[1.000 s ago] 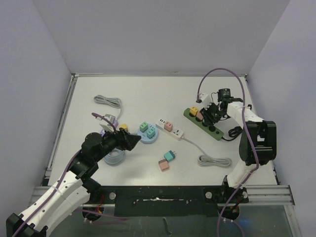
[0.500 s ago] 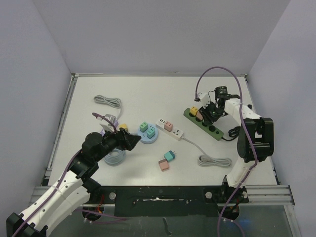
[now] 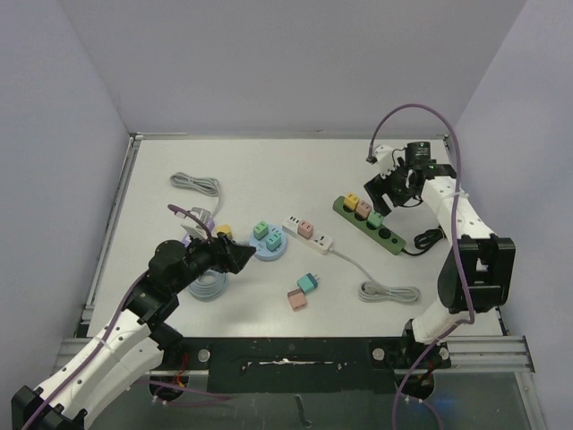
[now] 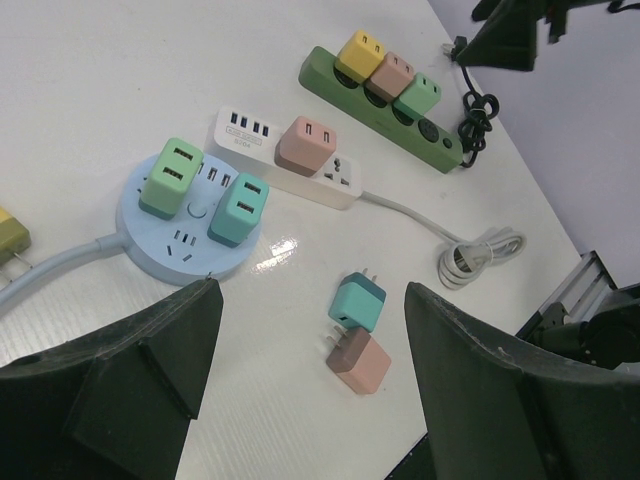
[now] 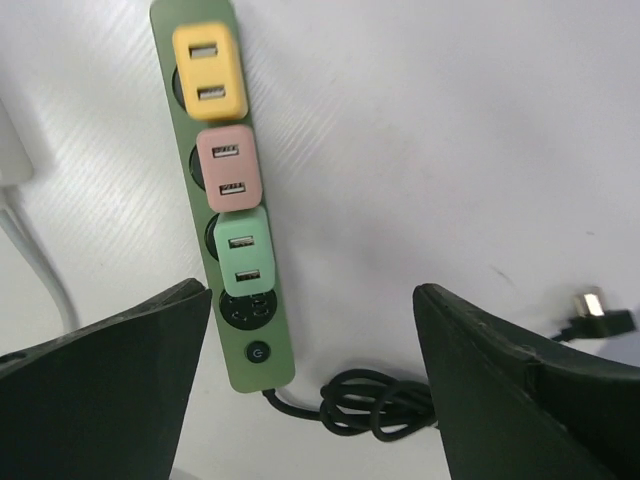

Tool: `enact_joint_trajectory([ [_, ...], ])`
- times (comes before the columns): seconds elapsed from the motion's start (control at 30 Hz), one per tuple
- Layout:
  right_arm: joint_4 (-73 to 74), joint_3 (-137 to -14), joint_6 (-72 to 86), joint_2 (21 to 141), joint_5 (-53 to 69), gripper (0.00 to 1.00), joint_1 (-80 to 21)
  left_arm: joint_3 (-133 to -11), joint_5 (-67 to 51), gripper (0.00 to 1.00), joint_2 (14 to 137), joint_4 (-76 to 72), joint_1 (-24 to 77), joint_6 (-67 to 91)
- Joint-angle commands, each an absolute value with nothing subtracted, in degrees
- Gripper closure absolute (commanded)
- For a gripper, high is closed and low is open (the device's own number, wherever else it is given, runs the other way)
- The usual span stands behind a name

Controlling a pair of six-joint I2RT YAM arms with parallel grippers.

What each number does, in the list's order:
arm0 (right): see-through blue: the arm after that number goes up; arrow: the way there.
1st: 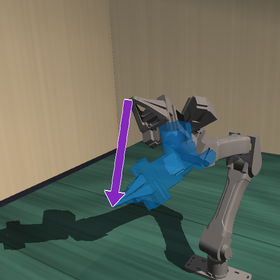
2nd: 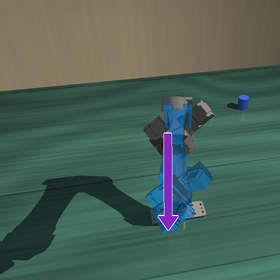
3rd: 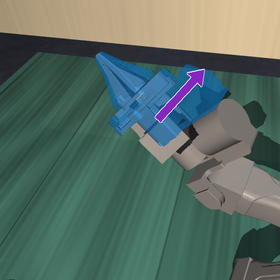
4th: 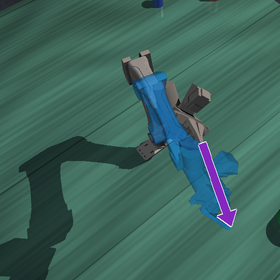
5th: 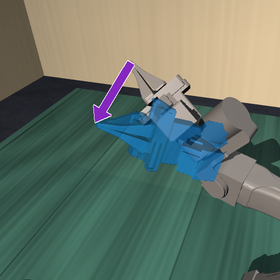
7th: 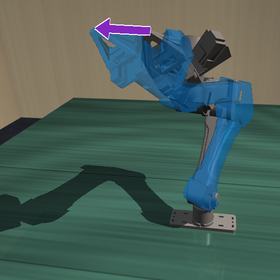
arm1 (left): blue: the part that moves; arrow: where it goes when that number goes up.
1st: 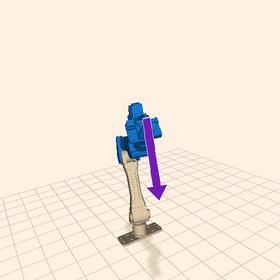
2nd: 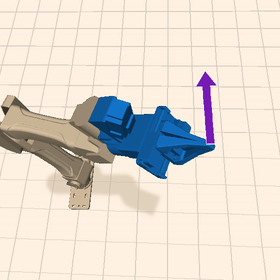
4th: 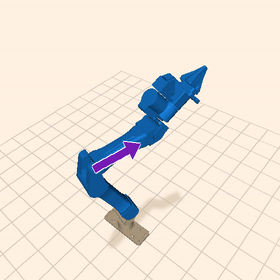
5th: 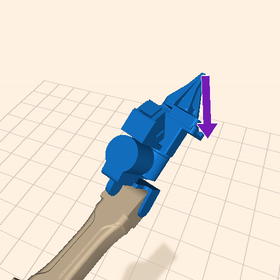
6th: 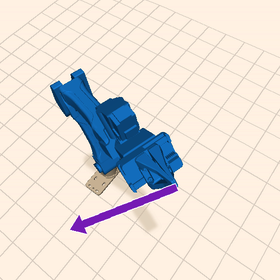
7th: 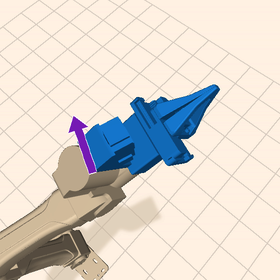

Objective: Insert the plug

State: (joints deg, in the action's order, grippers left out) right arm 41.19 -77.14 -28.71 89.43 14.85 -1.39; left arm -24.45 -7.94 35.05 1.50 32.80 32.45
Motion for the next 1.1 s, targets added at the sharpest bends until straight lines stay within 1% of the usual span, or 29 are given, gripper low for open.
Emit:
enact_joint_trajectory([
  [0.0,37.9,-78.9,-15.9,81.5,18.6,0.09,-1.2,-26.6,-8.5,0.28,35.6,-1.0,32.3,32.3],
  [0.07,37.2,-76.8,-9.4,79.3,20.9,0.16,-2.1,-27.0,-7.7,0.28,35.9,-0.5,32.3,32.8],
  [0.17,35.2,-71.9,5.4,76.0,19.5,0.18,-2.2,-27.9,-6.1,0.28,36.6,1.2,32.2,33.6],
  [0.23,36.4,-68.7,13.3,74.6,19.9,0.20,-1.7,-28.3,-5.6,0.28,37.5,2.8,32.3,34.0],
  [0.27,36.7,-66.8,16.1,73.8,20.3,0.24,-1.7,-28.5,-5.5,0.29,38.1,3.4,32.3,34.4],
  [0.3,35.8,-63.8,18.5,72.5,21.2,0.32,-1.8,-28.5,-5.7,0.30,38.8,3.7,32.3,34.8],
  [0.37,32.2,-56.6,22.2,68.7,22.8,0.40,-2.7,-28.4,-7.6,0.32,40.7,3.0,32.3,35.6],
  [0.43,28.4,-49.0,25.9,64.7,22.6,0.39,-5.3,-28.3,-10.7,0.34,42.9,1.5,32.5,35.8],
  [0.53,24.3,-43.1,31.4,59.9,17.9,0.36,-10.8,-28.3,-12.9,0.36,46.4,0.0,33.0,36.8],
  [0.6,22.7,-40.4,35.8,57.9,13.3,0.34,-15.3,-28.2,-12.4,0.36,48.4,-1.2,33.6,37.6],
  [0.67,21.8,-38.5,39.6,57.2,6.8,0.34,-21.9,-27.9,-11.7,0.36,50.0,-3.1,34.6,38.4],
  [0.83,24.3,-38.6,48.5,60.8,-7.4,0.33,-36.5,-27.5,-6.5,0.37,51.1,-5.2,35.6,41.5],
  [0.93,25.5,-40.3,51.7,64.2,-12.2,0.31,-43.4,-27.0,-2.9,0.37,49.9,-4.6,35.6,43.3],
  [1.07,27.4,-43.8,54.2,69.9,-17.6,0.21,-52.9,-26.4,2.1,0.37,47.0,-2.0,35.5,45.9],
])
